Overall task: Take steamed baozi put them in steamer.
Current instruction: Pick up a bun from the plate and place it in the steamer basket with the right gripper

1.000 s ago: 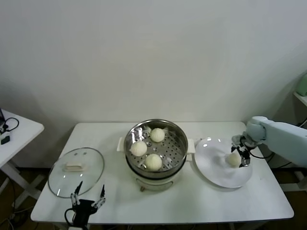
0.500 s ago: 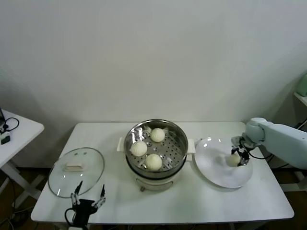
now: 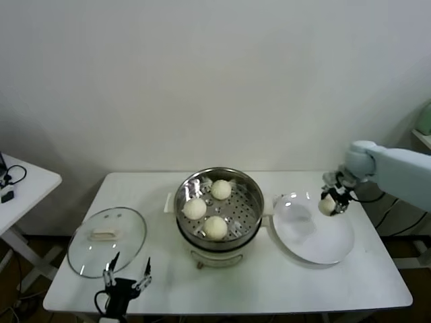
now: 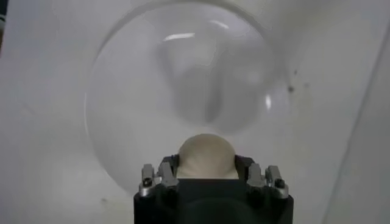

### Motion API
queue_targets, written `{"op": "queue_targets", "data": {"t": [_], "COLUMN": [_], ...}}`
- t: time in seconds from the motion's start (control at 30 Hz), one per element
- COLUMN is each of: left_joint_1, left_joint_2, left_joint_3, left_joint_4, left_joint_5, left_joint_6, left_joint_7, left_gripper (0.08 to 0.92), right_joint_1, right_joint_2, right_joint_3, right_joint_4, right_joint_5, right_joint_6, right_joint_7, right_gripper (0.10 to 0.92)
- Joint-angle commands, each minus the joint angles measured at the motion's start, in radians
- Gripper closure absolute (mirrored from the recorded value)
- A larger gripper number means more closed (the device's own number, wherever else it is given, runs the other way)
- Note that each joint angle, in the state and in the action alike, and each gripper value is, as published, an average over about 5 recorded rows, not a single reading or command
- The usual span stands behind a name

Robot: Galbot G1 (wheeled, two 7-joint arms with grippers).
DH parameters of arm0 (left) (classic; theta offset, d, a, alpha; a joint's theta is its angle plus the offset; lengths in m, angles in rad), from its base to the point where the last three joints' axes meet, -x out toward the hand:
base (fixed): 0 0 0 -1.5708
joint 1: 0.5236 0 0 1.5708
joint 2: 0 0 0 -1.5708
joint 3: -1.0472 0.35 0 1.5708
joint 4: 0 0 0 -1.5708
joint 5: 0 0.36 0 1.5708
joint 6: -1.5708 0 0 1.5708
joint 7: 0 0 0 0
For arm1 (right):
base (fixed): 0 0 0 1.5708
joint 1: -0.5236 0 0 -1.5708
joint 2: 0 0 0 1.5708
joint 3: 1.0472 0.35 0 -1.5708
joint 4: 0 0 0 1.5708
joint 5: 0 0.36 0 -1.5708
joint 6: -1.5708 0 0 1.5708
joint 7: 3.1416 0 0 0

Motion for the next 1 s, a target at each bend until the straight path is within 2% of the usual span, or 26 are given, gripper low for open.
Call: {"op": "queue_targets", "data": {"t": [0.03,0.3,0.47,0.67,1.0], "left_joint_1": [0.000,-0.001,0.001,0.002,-0.001], "left_joint_2": [-0.011,-0.007,-0.006,-0.005,0.000], "left_joint_3": [-0.001,-0.002,-0.002,-0.003,-0.011], "left_joint_4": [-0.010,-0.030,-0.038,-0.036,-0.025], "left_joint_5": [-0.012,-0.033,-0.036,-0.037,-0.041], "left_joint_6": [0.001,0.009,0.011,0.010,0.011], "left_joint_7": [0.002,0.005,0.007,0.007,0.006], "left_gripper": [0.177,0.177,0.177,0.177,0.177], "right_joint_1": [0.552,0.637,0.521,0.322,0.052], "right_joint_2": [0.121,0.227,0.259,0.300,0.335], "right_joint_3": [-0.303,-0.231,-0.111,-0.039,0.033], "right_joint_4": [0.240,0.378,0.417,0.403,0.256], "right_joint_5": [0.341,0.591,0.651,0.607,0.379], "right_joint_6": [-0.037,-0.156,-0.241,-0.285,-0.289], "right_joint_7": [-0.047,-0.023,0.043,0.122,0.148], "right_gripper": [0.397,0.397,0.391,0.389,0.389]}}
